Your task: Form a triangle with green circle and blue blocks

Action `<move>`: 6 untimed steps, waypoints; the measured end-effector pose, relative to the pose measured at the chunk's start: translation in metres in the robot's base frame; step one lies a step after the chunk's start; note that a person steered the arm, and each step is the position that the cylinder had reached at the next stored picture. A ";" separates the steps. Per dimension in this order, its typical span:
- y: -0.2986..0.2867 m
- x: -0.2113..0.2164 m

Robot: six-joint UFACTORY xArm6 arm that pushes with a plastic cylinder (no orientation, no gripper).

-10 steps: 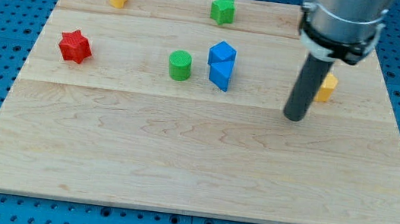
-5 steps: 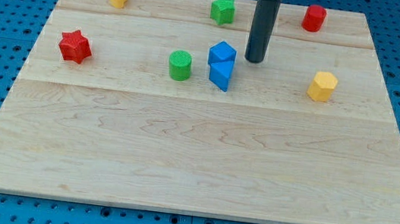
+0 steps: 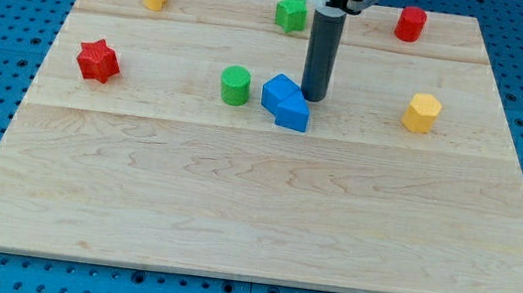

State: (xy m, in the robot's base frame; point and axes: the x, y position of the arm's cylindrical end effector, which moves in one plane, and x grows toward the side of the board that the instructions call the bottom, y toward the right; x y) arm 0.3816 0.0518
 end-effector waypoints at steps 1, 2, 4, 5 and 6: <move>-0.001 0.005; -0.009 0.017; -0.029 0.049; -0.049 0.065; -0.081 0.062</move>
